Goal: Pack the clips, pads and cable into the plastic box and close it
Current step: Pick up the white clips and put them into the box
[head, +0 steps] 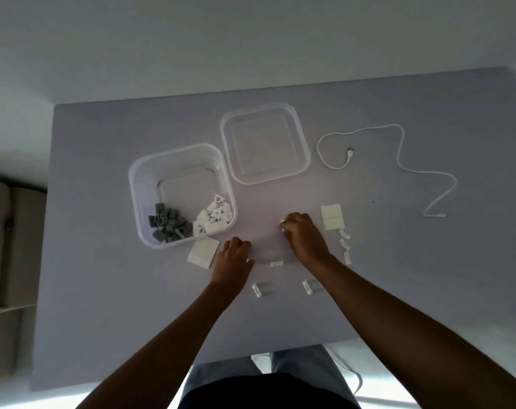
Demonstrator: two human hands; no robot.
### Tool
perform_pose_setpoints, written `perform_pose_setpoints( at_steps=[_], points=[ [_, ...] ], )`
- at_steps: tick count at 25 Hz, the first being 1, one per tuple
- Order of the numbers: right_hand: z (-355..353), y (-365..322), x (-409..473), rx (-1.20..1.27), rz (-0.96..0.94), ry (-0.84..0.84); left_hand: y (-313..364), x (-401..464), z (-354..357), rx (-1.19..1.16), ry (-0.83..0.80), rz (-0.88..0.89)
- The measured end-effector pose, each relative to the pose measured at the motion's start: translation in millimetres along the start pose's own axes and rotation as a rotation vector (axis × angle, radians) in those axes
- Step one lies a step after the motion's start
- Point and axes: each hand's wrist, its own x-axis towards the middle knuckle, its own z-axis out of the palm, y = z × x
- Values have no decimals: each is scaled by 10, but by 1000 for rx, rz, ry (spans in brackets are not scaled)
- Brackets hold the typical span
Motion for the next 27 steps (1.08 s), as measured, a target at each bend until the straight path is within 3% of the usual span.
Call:
perform_pose_setpoints(
  at_steps=[2, 7, 9, 11, 14, 16, 18, 21, 24, 27],
  points=[
    [-10, 16, -27, -68, -99, 5, 1, -32, 57, -12, 35, -14],
    [-35, -35, -1, -179, -103, 55, 76, -83, 162, -22, 81, -84],
    [-24, -20, 12, -176, -86, 26, 143, -63, 136, -210, 121, -161],
    [-64, -9, -15, -79, -50, 39, 230, -14, 53, -545, 103, -288],
    [-207, -22, -86, 464, 225, 197, 346, 56, -67, -995, -1, -450],
    [-341, 9, -162, 1090, 474, 217, 360, 95, -46, -1003, -65, -494],
    [-498, 112, -338, 1605, 532, 85, 392, 118, 40, -831, -101, -439],
    [-655, 343, -652, 1899, 471, -20, 458, 53, 225, -295, -207, -150],
    [-665, 559, -843, 1777, 593, 93, 496, -16, 388, -115, -187, -72],
    [-581, 834, -960, 996, 666, 288, 569, -35, 469, -111, -96, -56]
  ],
)
